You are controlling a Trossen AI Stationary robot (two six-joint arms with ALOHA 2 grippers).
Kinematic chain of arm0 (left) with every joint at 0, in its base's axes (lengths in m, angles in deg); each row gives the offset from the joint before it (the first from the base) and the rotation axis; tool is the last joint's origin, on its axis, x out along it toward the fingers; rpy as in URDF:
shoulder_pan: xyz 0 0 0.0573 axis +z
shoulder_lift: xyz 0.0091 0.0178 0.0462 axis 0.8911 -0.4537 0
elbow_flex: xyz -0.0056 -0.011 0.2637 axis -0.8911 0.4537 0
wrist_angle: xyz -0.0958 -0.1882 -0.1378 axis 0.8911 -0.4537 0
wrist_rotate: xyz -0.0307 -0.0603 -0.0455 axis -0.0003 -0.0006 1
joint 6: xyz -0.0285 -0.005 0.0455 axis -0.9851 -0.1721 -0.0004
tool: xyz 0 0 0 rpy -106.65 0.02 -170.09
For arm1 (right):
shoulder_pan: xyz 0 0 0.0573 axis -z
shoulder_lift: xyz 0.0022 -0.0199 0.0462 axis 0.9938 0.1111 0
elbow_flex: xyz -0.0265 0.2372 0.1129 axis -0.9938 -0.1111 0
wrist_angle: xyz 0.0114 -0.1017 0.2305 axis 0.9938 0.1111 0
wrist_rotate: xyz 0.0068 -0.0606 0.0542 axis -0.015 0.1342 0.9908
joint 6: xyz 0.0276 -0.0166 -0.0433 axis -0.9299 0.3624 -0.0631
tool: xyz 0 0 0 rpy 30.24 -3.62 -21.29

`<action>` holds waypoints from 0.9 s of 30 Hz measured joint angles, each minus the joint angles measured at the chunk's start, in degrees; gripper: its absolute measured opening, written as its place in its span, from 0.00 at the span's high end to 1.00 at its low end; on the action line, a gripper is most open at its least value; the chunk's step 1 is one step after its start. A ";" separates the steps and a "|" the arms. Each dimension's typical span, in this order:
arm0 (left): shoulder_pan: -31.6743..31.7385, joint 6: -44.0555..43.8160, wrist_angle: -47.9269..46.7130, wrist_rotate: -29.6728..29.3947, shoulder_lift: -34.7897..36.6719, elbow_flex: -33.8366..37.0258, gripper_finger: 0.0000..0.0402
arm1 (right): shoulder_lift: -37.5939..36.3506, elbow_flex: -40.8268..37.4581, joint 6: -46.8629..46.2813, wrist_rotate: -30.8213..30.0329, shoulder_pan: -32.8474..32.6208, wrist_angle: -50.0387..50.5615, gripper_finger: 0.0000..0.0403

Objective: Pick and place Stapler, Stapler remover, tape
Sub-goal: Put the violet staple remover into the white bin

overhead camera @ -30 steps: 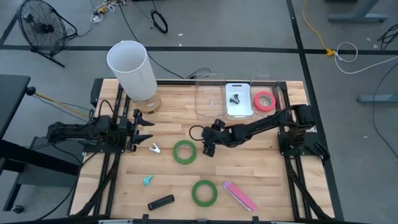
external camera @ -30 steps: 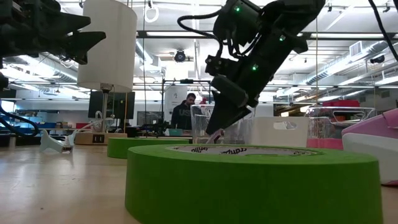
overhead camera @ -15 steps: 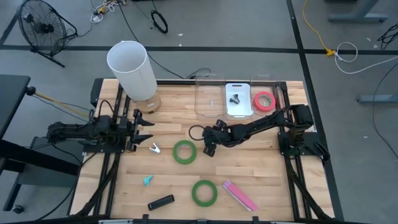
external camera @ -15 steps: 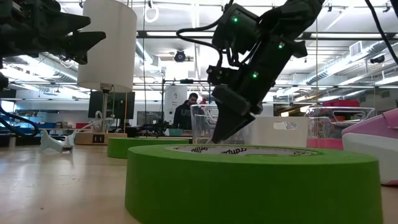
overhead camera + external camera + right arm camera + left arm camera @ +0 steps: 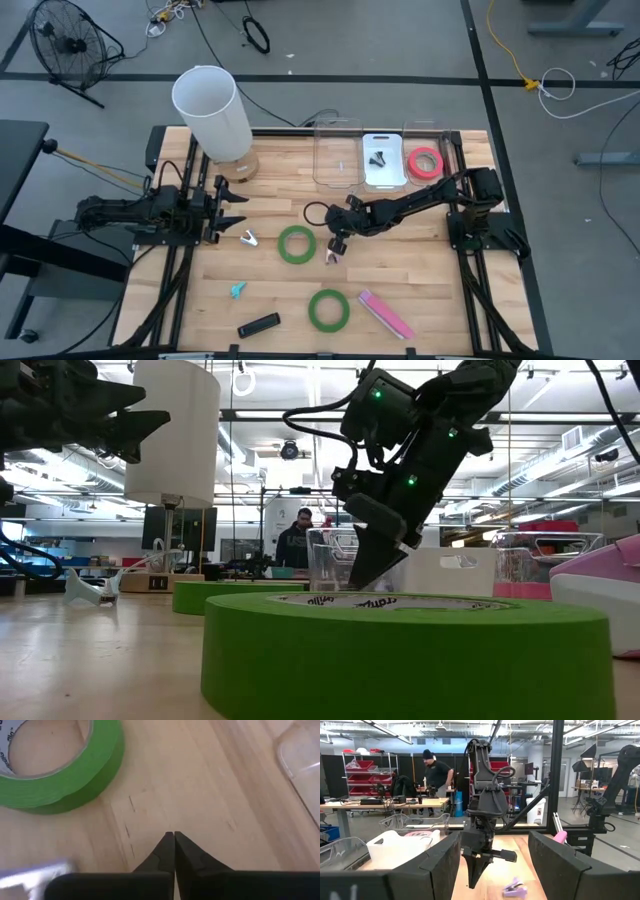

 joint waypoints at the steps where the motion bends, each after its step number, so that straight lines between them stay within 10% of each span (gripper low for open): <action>1: 0.00 0.00 0.00 0.00 0.00 0.00 0.41 | -0.19 0.00 0.16 -0.24 0.02 0.08 1.00; 14: 0.00 0.00 -0.04 -0.01 0.00 -0.01 0.41 | -8.50 0.03 0.38 16.38 -2.84 3.60 0.93; 27: 0.00 -0.02 0.08 0.00 0.00 0.00 0.41 | -7.63 -0.04 -6.68 15.12 -9.83 6.66 0.35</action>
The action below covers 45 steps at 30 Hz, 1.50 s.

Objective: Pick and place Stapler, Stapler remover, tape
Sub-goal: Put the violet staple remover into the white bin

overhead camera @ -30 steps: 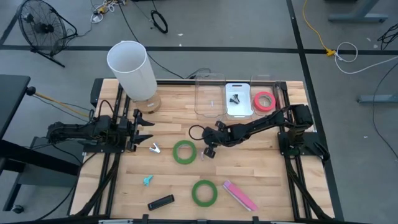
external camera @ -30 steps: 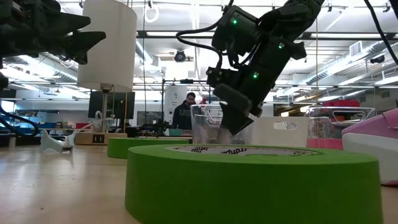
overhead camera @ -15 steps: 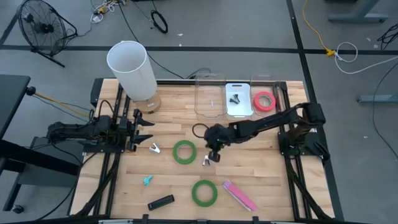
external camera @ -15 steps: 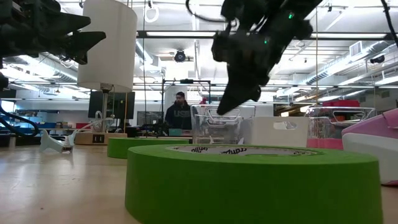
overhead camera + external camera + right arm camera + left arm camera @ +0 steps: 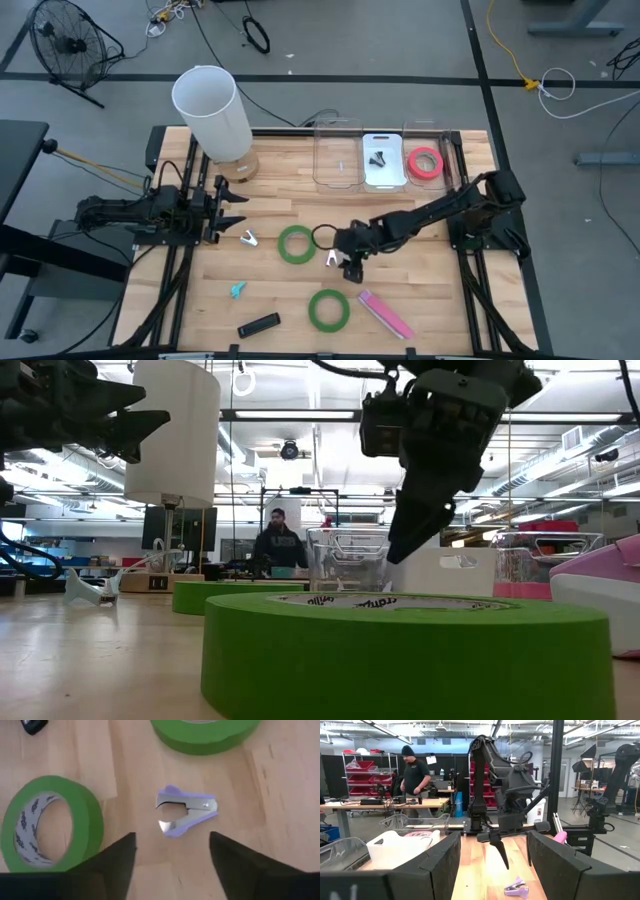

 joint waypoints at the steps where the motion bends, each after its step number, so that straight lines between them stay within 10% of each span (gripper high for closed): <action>1: 0.02 0.00 -0.01 -0.02 0.00 -0.01 0.41 | 0.16 0.00 -0.72 -1.13 -0.31 0.05 0.32; 9: 0.01 -0.01 0.01 -0.02 0.00 -0.01 0.41 | 0.30 0.00 -4.71 -10.26 -1.60 -0.08 0.22; 38: 0.02 0.02 -0.50 -0.02 -0.01 -0.01 0.41 | 9.64 0.22 -14.00 -12.30 -3.26 -7.23 0.30; 45: 0.00 0.04 -0.49 -0.22 0.00 0.00 0.41 | 9.87 0.14 -15.08 -14.30 -3.22 -6.57 0.56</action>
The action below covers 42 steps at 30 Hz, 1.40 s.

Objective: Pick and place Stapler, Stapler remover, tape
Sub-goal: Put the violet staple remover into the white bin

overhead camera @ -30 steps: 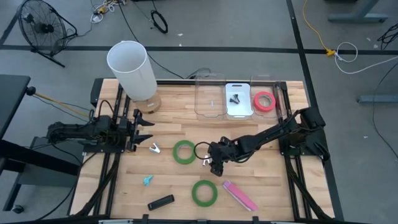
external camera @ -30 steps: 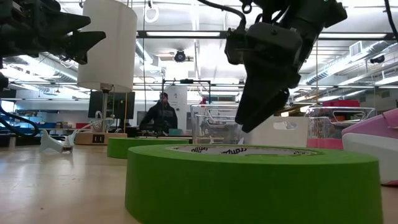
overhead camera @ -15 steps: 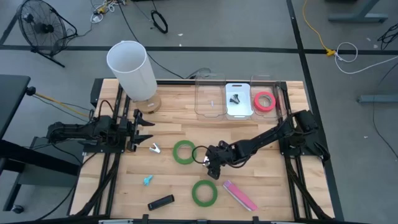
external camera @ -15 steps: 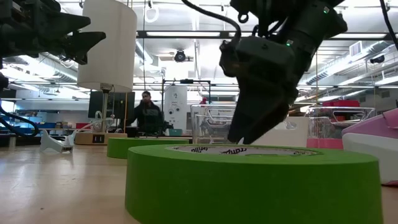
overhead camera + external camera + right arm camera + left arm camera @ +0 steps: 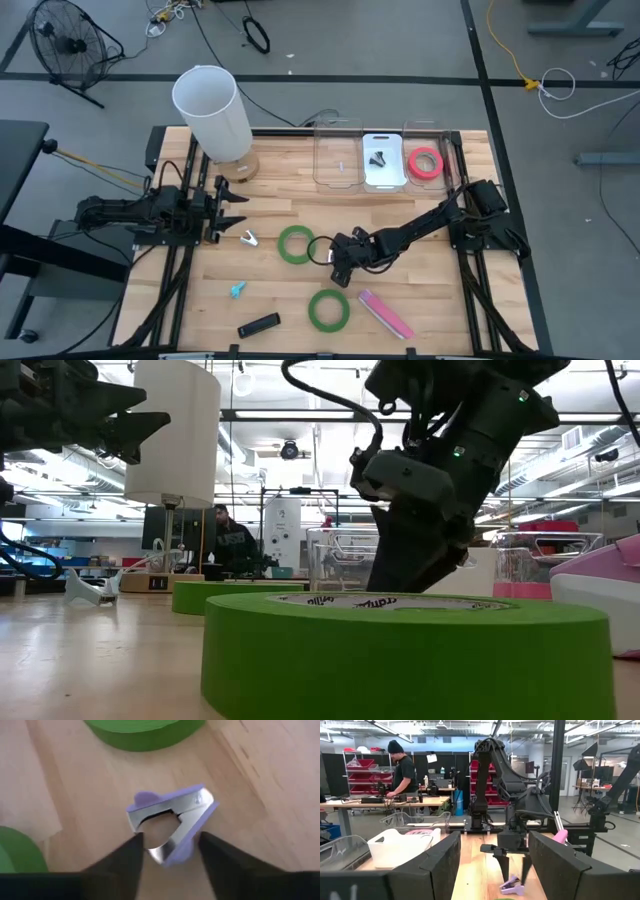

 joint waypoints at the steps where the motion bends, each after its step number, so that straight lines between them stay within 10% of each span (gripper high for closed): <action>1: 0.01 -0.02 0.02 -0.02 0.00 -0.01 0.41 | 0.00 -0.04 0.00 -0.13 0.04 0.22 0.64; 5: 0.01 -0.02 0.02 -0.02 0.00 0.00 0.41 | 0.00 -0.01 1.37 -0.11 0.04 -0.90 0.90; 27: 0.01 -0.02 0.02 0.00 0.00 -0.02 0.41 | -16.34 -0.16 7.54 -6.94 4.05 17.64 0.90; 42: 0.00 -0.02 -0.03 0.00 0.00 0.00 0.41 | -32.26 -0.14 17.27 -12.78 22.69 33.29 0.90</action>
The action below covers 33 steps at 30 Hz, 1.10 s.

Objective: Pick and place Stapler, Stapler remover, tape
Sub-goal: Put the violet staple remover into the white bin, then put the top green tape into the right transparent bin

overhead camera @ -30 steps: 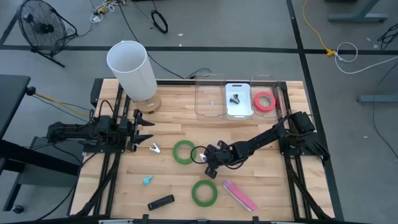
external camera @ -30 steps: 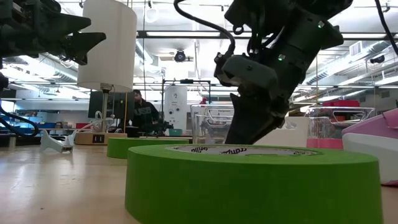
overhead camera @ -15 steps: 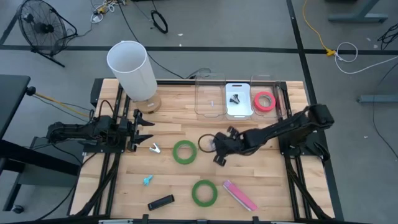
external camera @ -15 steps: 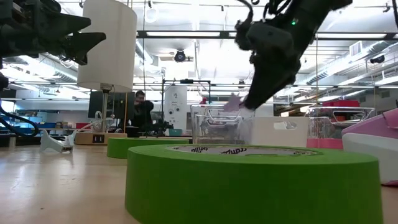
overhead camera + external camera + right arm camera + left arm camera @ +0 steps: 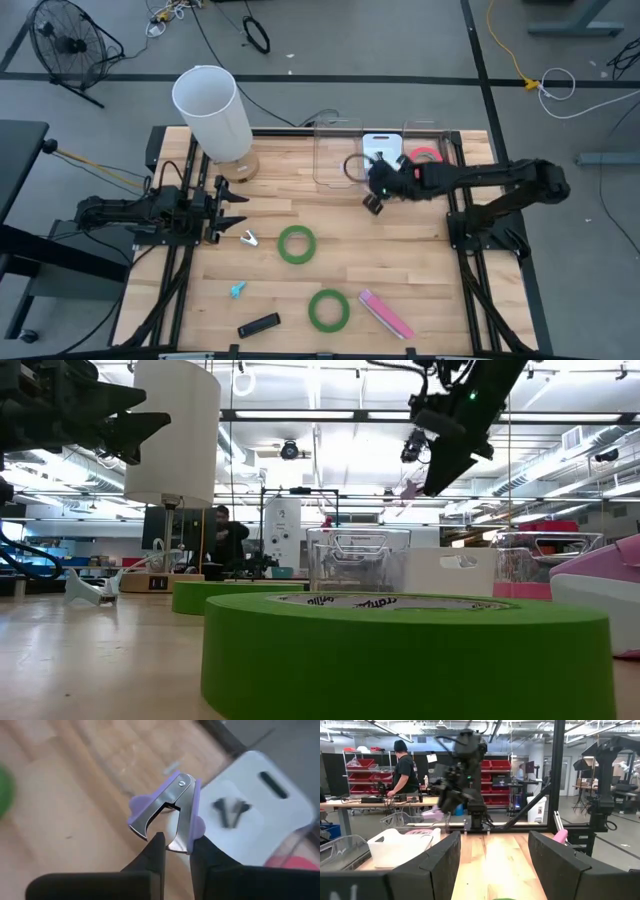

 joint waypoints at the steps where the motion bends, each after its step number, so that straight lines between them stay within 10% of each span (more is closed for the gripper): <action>1: 0.02 0.00 0.02 0.00 0.00 -0.02 0.41 | -0.04 0.00 0.89 0.41 1.83 0.06 0.90; 22: 0.02 -0.02 -0.12 -0.01 0.00 -0.01 0.41 | 1.66 -2.67 10.89 7.57 23.21 -4.11 0.89; 33: 0.00 -0.02 -0.10 -0.24 0.00 0.00 0.41 | 1.66 -5.28 11.03 7.44 23.52 -4.39 0.46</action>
